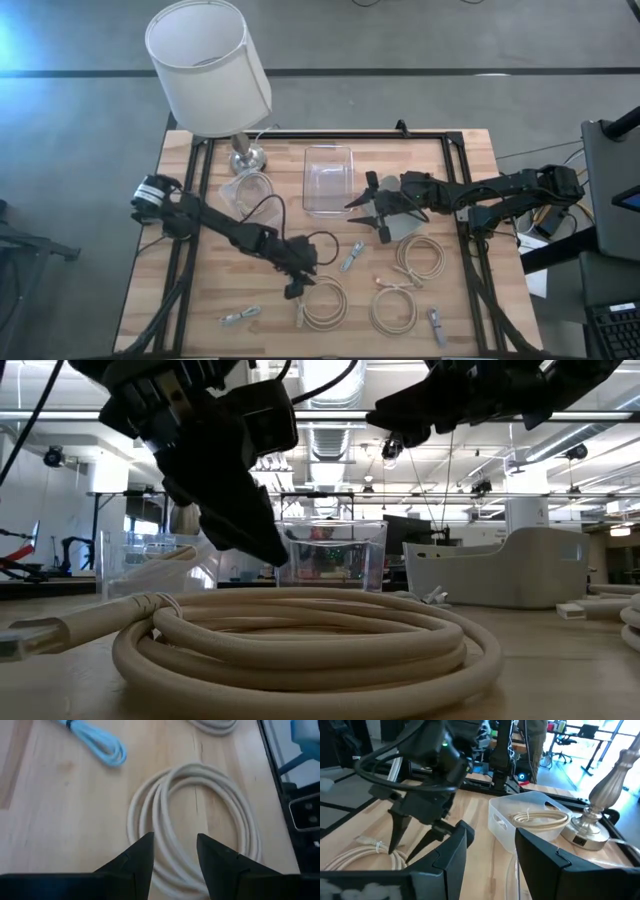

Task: Pick & Place USB Port
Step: Put the brown HDMI cable into the white bin

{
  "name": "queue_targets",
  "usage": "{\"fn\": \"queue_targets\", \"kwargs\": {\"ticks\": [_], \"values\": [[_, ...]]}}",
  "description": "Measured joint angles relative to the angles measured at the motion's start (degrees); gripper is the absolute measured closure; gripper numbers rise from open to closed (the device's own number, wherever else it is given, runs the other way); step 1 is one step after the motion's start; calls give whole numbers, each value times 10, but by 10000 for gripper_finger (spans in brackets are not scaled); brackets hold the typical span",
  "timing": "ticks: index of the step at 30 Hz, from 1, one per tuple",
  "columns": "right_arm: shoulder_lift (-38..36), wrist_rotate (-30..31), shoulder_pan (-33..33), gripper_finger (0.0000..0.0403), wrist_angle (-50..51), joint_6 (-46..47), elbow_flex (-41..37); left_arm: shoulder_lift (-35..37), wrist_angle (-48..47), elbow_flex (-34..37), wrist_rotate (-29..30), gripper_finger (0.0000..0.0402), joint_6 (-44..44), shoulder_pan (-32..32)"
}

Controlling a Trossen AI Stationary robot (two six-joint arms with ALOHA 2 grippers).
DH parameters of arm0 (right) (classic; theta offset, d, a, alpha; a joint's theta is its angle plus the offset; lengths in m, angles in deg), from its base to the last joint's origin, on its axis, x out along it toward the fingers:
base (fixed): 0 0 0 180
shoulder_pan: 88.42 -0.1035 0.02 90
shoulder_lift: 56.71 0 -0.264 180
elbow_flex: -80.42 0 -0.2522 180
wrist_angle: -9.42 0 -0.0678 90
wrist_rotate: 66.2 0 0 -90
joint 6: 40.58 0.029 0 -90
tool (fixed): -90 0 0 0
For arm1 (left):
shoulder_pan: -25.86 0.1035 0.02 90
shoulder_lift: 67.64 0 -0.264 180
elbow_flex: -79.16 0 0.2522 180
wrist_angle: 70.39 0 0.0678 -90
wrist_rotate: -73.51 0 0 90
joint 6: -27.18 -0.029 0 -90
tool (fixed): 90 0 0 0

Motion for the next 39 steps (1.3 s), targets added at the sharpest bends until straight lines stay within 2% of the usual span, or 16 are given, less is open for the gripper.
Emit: {"fn": "queue_targets", "kwargs": {"ticks": [6, 16, 23, 39], "values": [[1, 0, 0, 236, 1, 41, 0, -14, -9, 1, 72, 250, 6, -15], [1, -1, 0, 236, 14, 59, 0, -18, 36, 1, 90, 250, 53, -38], [1, -1, 0, 236, 17, 58, 0, -31, 41, 1, 167, 250, 63, -56], [1, -5, 0, 236, 11, -19, -1, -70, 45, 1, 185, 250, 77, -66]]}}
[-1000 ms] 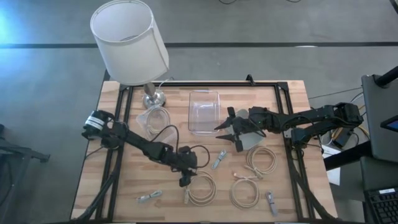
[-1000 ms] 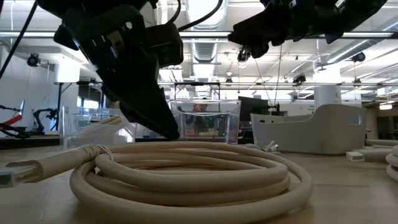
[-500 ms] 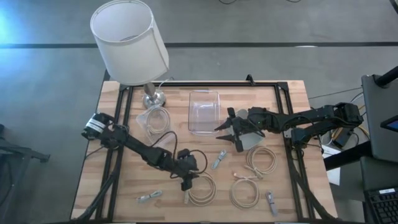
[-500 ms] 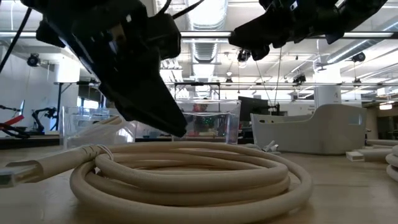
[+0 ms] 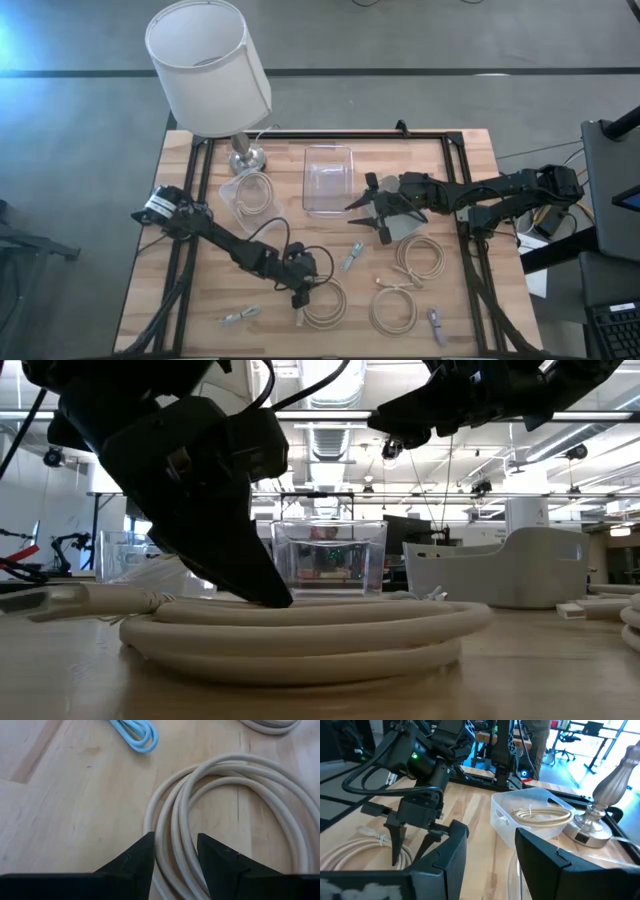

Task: Pick & Place USB Port
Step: Put the brown HDMI cable into the white bin

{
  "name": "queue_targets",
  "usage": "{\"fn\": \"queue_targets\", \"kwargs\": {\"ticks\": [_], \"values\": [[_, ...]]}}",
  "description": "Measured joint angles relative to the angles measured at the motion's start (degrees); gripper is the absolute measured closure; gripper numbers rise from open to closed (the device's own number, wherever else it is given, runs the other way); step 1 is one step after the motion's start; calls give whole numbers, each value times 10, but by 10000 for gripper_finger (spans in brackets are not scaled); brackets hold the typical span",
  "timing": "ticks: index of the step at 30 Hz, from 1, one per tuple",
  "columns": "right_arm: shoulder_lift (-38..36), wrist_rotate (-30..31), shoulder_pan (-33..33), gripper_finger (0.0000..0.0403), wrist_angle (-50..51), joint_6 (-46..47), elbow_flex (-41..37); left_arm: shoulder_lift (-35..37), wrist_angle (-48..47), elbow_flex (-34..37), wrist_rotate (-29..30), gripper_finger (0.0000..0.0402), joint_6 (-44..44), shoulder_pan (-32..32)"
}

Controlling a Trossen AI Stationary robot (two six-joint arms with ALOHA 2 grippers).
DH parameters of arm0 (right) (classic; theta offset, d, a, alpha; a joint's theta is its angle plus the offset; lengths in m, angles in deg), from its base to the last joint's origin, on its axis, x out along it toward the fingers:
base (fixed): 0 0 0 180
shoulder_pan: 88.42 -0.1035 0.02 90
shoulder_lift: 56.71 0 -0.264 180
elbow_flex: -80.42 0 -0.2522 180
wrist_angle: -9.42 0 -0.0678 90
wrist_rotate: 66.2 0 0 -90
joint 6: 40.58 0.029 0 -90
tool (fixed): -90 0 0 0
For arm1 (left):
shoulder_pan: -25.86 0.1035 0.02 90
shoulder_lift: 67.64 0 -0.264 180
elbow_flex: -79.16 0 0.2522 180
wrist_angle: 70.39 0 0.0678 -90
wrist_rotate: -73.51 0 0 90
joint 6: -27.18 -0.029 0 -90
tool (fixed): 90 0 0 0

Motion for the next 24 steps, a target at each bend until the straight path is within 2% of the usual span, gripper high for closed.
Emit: {"fn": "queue_targets", "kwargs": {"ticks": [10, 18, 21, 24], "values": [[0, 0, 0, 236, -1, -3, 0, 2, -2, -14, 8, 250, 18, 3], [0, 0, 0, 236, 0, -3, 0, -25, 7, -11, 16, 252, 32, 1], [0, 0, 0, 236, 1, -1, 0, -25, 5, -11, 26, 268, 13, 0], [0, 0, 0, 236, 1, 0, 0, -23, 1, -12, 40, 304, 5, 0]]}}
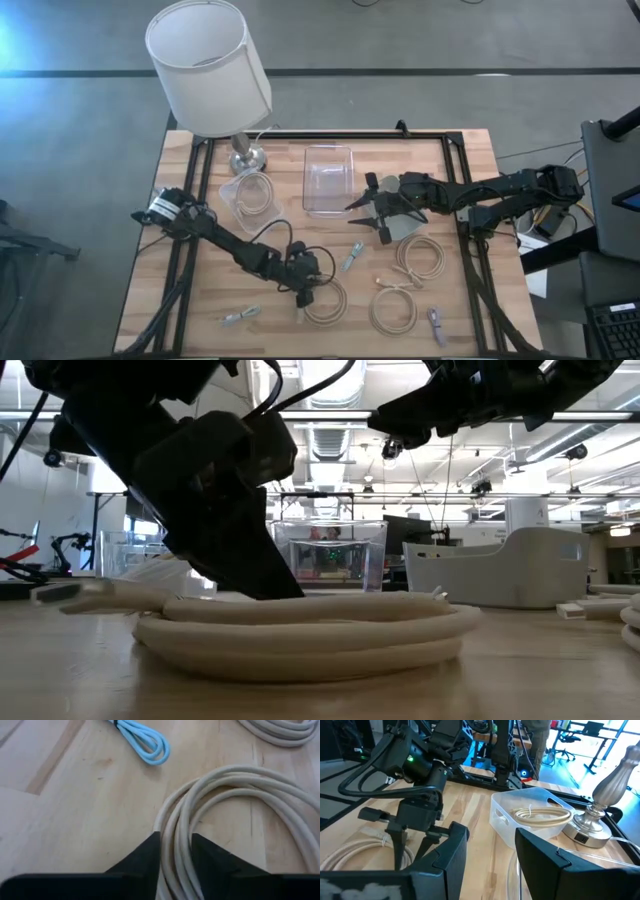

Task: Pick & Place USB Port
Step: Put the brown HDMI cable into the white bin

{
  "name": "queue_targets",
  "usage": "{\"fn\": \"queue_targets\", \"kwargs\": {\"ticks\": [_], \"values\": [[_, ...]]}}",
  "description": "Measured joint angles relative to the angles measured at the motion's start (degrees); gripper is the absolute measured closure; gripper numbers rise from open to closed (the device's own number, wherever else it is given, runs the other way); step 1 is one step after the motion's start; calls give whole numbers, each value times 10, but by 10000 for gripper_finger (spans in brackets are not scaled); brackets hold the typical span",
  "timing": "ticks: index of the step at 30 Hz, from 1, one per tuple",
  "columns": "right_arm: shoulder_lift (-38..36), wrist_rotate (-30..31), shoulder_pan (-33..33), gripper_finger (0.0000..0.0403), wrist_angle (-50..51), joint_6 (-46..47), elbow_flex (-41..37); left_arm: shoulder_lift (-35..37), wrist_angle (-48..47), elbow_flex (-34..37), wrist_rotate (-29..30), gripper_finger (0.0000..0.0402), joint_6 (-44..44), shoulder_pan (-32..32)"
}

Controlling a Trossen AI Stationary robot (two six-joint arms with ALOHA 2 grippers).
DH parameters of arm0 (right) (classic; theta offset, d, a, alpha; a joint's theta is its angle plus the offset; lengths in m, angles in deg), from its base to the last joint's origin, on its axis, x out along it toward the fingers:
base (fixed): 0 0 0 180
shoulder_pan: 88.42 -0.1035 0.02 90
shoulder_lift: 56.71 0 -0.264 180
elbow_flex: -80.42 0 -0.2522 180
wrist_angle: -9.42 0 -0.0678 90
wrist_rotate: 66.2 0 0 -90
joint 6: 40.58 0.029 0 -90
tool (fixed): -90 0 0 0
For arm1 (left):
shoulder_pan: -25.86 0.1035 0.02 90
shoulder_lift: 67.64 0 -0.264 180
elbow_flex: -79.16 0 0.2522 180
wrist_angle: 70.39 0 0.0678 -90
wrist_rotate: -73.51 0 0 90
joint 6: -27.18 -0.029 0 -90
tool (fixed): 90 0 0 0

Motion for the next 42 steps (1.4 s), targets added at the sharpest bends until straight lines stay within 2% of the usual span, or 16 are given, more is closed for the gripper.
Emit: {"fn": "queue_targets", "kwargs": {"ticks": [5, 7, 13, 17, 21, 31, 42], "values": [[0, 0, 0, 236, 0, 13, 0, 0, -3, 1, 6, 375, -5, 3], [0, 0, 0, 236, 0, 16, 0, 2, -4, 0, 6, 390, -4, 3], [0, 0, 0, 236, 4, 17, 0, 16, -21, -3, 5, 382, -15, 3], [0, 0, 0, 236, 5, 21, 0, 45, -71, -7, 5, 389, -24, 3], [0, 0, 0, 236, 10, 21, 0, 73, -102, -7, 27, 390, -23, 2], [0, 0, 0, 236, 14, 21, -1, 97, -121, -9, 40, 389, -26, 2], [0, 0, 0, 236, 14, 21, -1, 187, -306, -58, 118, 388, -25, -2]]}}
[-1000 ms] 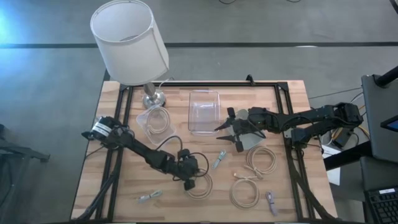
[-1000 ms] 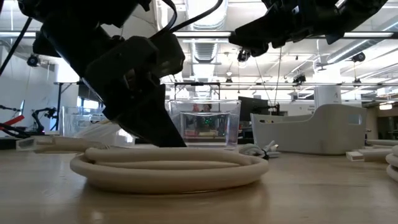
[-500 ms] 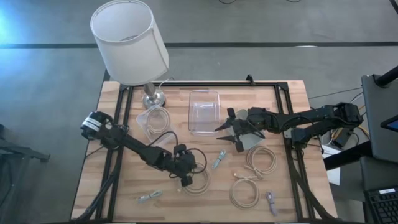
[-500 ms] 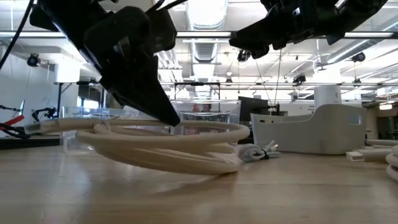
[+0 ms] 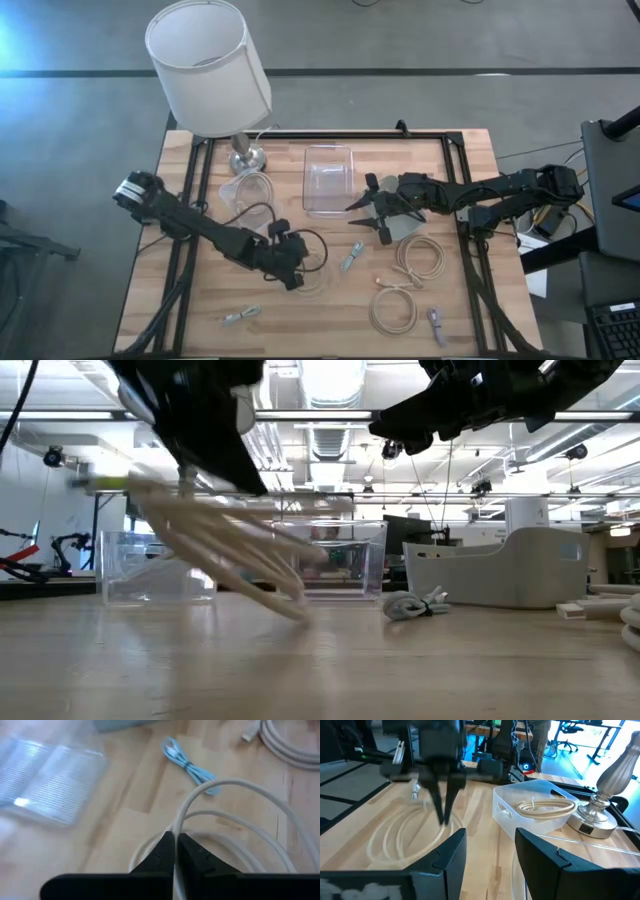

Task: Pick & Place USB Port
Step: Put the brown HDMI cable into the white bin

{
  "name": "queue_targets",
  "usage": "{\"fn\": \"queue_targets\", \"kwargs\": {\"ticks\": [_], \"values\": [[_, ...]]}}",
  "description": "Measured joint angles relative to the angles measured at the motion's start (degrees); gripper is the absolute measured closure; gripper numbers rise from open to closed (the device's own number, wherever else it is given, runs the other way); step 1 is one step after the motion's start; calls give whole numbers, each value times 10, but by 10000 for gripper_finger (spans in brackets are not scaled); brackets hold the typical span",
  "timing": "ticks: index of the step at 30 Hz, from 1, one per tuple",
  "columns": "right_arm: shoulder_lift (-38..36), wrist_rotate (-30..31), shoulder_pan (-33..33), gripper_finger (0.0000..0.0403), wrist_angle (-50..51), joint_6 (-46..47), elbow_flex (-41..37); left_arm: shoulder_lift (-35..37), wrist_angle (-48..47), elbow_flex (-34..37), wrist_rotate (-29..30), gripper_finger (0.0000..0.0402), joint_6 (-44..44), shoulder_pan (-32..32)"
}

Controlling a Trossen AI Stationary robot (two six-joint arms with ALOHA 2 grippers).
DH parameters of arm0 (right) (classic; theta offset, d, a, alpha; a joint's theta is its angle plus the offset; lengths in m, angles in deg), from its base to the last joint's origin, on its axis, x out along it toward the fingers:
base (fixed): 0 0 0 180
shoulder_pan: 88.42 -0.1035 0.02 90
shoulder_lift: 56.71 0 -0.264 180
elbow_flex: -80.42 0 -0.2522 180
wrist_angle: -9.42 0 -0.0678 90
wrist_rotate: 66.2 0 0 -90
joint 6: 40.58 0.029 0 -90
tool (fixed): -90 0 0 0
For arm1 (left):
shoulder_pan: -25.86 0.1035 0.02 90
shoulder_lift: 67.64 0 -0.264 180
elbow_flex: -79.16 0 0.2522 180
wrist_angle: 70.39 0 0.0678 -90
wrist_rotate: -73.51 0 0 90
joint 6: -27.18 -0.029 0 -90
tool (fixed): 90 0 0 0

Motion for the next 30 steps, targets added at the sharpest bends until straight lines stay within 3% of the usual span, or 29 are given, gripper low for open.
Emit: {"fn": "queue_targets", "kwargs": {"ticks": [10, 18, 30], "values": [[0, 0, 0, 236, 0, 0, 0, 107, -229, -67, 137, 388, -1, -3], [0, 0, 0, 236, 0, 0, 0, 170, -346, -90, 259, 388, -27, 4], [0, 0, 0, 236, 0, -4, 0, 200, -412, -23, 255, 388, -68, 85]]}}
